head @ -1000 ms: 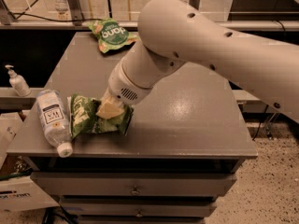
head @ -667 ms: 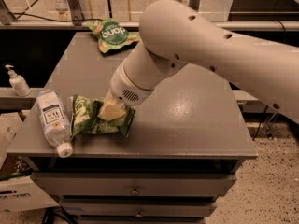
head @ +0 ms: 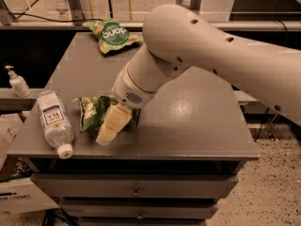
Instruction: Move green jalapeno chip bag near blue plastic bottle
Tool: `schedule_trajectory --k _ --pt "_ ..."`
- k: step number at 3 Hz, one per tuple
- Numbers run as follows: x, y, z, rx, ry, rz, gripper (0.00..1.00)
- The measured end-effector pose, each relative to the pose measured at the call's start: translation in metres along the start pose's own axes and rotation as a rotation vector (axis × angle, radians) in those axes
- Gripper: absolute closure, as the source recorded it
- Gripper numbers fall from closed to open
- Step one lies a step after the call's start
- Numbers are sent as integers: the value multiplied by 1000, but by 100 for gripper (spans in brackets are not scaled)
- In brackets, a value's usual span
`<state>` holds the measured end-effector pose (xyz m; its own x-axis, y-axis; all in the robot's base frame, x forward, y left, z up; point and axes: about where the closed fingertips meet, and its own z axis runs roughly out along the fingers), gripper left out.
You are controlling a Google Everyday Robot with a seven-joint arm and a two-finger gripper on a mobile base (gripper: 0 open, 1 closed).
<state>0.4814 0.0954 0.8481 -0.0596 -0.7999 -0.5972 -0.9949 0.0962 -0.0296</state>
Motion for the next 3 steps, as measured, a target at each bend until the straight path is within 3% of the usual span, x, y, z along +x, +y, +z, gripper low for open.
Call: schedule_trajectory --k 2,3 --pt "-1 -7 -30 23 -55 27 0" --pt "11 -18 -55 52 -86 56 0"
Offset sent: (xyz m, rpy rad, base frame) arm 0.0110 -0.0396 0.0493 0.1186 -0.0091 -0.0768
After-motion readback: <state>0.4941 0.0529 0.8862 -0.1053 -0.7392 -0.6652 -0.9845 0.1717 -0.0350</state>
